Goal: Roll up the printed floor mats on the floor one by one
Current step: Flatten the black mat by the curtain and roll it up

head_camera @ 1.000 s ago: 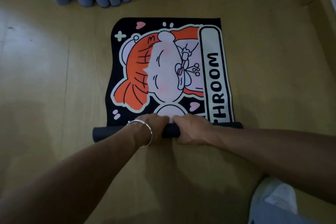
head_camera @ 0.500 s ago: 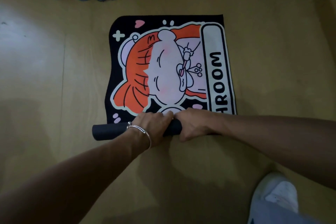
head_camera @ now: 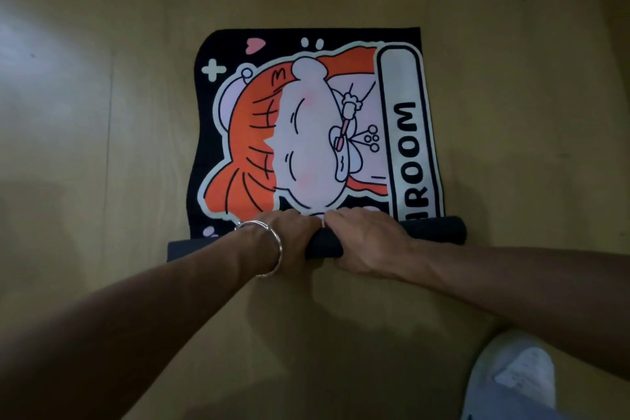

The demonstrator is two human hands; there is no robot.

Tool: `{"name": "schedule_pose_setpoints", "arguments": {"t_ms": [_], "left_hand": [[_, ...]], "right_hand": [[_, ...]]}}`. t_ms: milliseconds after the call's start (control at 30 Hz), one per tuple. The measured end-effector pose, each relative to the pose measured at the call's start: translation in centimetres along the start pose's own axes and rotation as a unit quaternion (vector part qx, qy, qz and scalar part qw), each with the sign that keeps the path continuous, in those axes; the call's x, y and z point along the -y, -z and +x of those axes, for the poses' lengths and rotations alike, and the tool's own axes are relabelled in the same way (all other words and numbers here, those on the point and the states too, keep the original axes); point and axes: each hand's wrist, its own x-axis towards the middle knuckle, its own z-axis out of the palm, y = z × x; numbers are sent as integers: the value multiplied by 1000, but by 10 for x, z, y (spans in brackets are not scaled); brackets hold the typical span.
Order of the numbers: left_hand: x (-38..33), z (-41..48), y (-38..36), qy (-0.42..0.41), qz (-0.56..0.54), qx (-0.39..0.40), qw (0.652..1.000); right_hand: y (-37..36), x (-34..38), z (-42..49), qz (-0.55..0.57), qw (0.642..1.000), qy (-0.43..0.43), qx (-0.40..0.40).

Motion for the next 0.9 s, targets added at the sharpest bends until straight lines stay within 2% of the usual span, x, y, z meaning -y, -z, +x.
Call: {"name": "schedule_pose_setpoints", "arguments": {"t_ms": [100,167,233,300,367,533,600,700,900], "left_hand": [[1,0,1,-26,51,-51,997],[0,-1,-4,-29,83,-89,992],[2,2,-6,-16,69,-73,995],[7,6,-2,-5,15,-21,1000],[9,8,1,-12,-12,-1,1000],[5,6,-7,-12,59,-85,995],[6,10,-6,-1,35,-70,997],[11,19,3,5,-27,-23,999],[10,16,2,-10,66,-107,992]], "right_hand": [[9,-7,7,58,996,-22,63],[14,-10,10,74,994,-23,74],[12,-9,9,53,998,-19,37],[5,-6,5,-7,1000,-7,-5],[2,-6,5,-25,1000,-2,-9],[21,-13,21,27,995,-18,94],[20,-12,17,26,998,-15,60],[13,-8,13,-36,999,-1,-29],[32,-13,25,45,998,-19,41]]}}
